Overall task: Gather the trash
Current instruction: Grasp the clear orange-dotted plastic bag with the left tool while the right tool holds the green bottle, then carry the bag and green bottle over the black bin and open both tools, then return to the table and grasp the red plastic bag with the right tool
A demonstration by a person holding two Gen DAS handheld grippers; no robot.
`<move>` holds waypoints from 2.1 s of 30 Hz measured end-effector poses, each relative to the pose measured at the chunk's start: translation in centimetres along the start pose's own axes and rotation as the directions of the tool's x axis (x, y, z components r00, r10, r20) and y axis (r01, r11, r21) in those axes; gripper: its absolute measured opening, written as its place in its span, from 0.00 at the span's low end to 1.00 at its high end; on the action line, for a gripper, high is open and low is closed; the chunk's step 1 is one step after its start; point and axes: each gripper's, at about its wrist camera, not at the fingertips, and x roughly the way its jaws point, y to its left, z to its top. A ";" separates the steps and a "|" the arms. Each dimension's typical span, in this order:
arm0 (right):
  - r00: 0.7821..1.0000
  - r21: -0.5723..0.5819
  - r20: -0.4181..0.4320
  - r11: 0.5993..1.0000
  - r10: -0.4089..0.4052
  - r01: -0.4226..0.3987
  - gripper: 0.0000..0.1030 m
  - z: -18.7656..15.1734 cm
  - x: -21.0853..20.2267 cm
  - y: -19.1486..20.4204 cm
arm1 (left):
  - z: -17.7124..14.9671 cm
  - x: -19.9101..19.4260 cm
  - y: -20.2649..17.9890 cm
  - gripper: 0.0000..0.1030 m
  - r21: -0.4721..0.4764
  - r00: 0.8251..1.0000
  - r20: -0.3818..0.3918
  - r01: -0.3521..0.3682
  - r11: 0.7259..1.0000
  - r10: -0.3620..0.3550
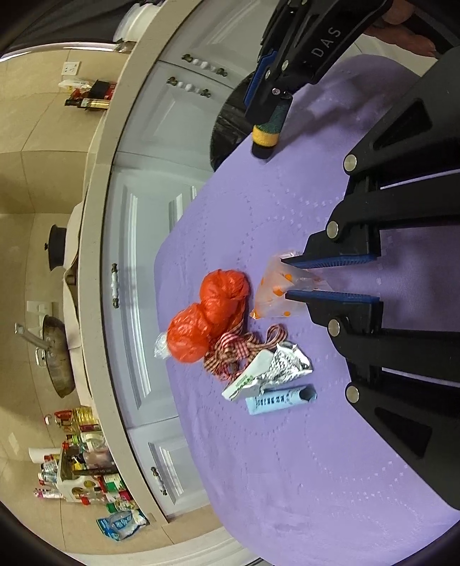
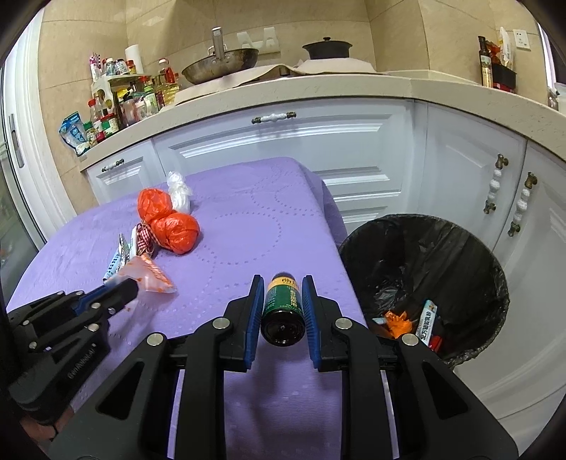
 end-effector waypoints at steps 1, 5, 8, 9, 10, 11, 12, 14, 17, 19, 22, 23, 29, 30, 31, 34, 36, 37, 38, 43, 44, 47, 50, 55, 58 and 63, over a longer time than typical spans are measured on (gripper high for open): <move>1.000 -0.001 0.005 1.000 -0.005 0.005 0.21 0.1 -0.1 -0.1 | 0.2 -0.2 0.0 0.12 -0.003 1.000 0.008 -0.001 1.000 0.001; 0.999 -0.003 0.039 0.999 -0.038 0.038 0.21 0.5 -1.0 -0.9 | 1.2 -1.3 -0.2 0.13 0.000 0.999 0.053 -0.006 1.000 0.006; 0.996 0.008 0.064 0.998 -0.066 0.065 0.21 0.8 -1.7 -1.9 | 2.0 -1.7 -0.8 0.13 0.007 0.996 0.086 0.004 1.000 -0.005; 0.995 0.012 0.070 0.997 -0.073 0.072 0.21 0.9 -1.8 -2.3 | 2.3 -1.8 -1.1 0.13 0.010 0.996 0.092 0.008 1.000 -0.009; 0.994 0.018 0.077 0.996 -0.083 0.082 0.21 1.0 -2.0 -2.8 | 2.6 -1.7 -1.5 0.13 0.017 0.995 0.100 0.014 1.000 -0.016; 0.992 0.024 0.085 0.995 -0.096 0.094 0.20 1.1 -2.2 -3.3 | 2.9 -1.7 -1.9 0.13 0.025 0.994 0.105 0.021 0.999 -0.024; 0.990 0.029 0.090 0.994 -0.105 0.103 0.20 1.2 -2.4 -3.8 | 3.1 -1.6 -2.3 0.13 0.031 0.994 0.106 0.028 0.999 -0.031; 0.988 0.034 0.095 0.993 -0.119 0.117 0.01 1.4 -2.6 -4.5 | 3.5 -1.3 -3.0 0.13 0.037 0.993 0.104 0.046 0.998 -0.050; 0.983 0.042 0.107 0.988 -0.150 0.146 0.00 1.8 -2.6 -6.0 | 4.0 -0.4 -4.8 0.13 0.060 0.992 0.106 0.065 0.996 -0.071; 0.978 0.032 0.112 0.985 -0.174 0.171 0.00 1.9 -2.1 -6.8 | 4.3 0.4 -6.0 0.13 0.079 0.992 0.095 0.075 0.994 -0.083; 0.971 0.047 0.109 0.977 -0.213 0.209 0.00 2.1 -1.7 -8.7 | 4.7 1.3 -7.5 0.13 0.106 0.992 0.085 0.086 0.991 -0.096; 0.968 0.058 0.108 0.974 -0.225 0.220 0.00 2.0 -1.7 -9.3 | 4.8 1.5 -7.9 0.13 0.113 0.991 0.082 0.095 0.989 -0.104; 0.961 0.111 0.090 0.962 -0.261 0.251 0.00 1.2 -2.1 -12.2 | 6.1 2.8 -11.4 0.14 0.160 0.985 0.065 0.148 0.976 -0.160; 0.960 0.116 0.089 0.960 -0.265 0.255 0.00 1.2 -2.2 -12.4 | 6.3 3.1 -12.1 0.14 0.166 0.983 0.058 0.162 0.973 -0.174; 0.959 0.121 0.088 0.959 -0.269 0.258 0.00 1.1 -2.3 -12.7 | 6.5 3.3 -12.7 0.15 0.171 0.981 0.052 0.176 0.969 -0.187; 0.957 0.132 0.083 0.955 -0.278 0.266 0.01 0.9 -2.4 -13.3 | 6.8 4.1 -14.1 0.31 0.184 0.979 0.037 0.190 0.964 -0.200; 0.955 0.143 0.084 0.952 -0.283 0.270 0.01 0.8 -2.6 -13.7 | 6.8 4.7 -14.7 0.46 0.190 0.979 0.025 0.193 0.963 -0.201; 0.955 0.146 0.084 0.951 -0.285 0.271 0.01 0.8 -2.7 -13.9 | 6.7 4.8 -14.9 0.52 0.192 0.980 0.026 0.188 0.963 -0.196; 0.954 0.149 0.083 0.951 -0.287 0.273 0.02 0.8 -2.7 -14.0 | 6.6 4.8 -15.1 0.53 0.194 0.981 0.027 0.186 0.963 -0.194; 0.952 0.154 0.087 0.948 -0.293 0.277 0.02 0.8 -2.8 -14.4 | 6.5 5.0 -15.4 0.58 0.194 0.983 0.026 0.174 0.966 -0.182; 0.952 0.155 0.088 0.948 -0.294 0.278 0.02 0.9 -2.8 -14.4 | 6.5 4.9 -15.2 0.58 0.191 0.983 0.027 0.171 0.967 -0.180; 0.951 0.156 0.092 0.947 -0.296 0.280 0.04 1.0 -2.8 -14.4 | 6.7 4.8 -14.9 0.62 0.182 0.984 0.036 0.164 0.969 -0.173; 0.950 0.156 0.096 0.947 -0.297 0.280 0.12 1.1 -2.8 -14.2 | 6.8 4.6 -14.2 0.63 0.166 0.985 0.041 0.159 0.973 -0.168; 0.955 0.141 0.102 0.954 -0.280 0.265 0.13 1.5 -2.6 -13.3 | 6.9 3.8 -12.0 0.67 0.126 0.989 0.058 0.126 0.984 -0.134; 0.960 0.128 0.107 0.961 -0.259 0.245 0.14 1.9 -2.3 -12.2 | 6.8 3.4 -10.1 0.67 0.098 0.993 0.061 0.100 0.990 -0.106; 0.974 0.091 0.108 0.978 -0.199 0.189 0.14 2.5 -1.3 -9.3 | 6.5 2.8 -6.4 0.67 0.045 0.998 0.057 0.035 0.998 -0.038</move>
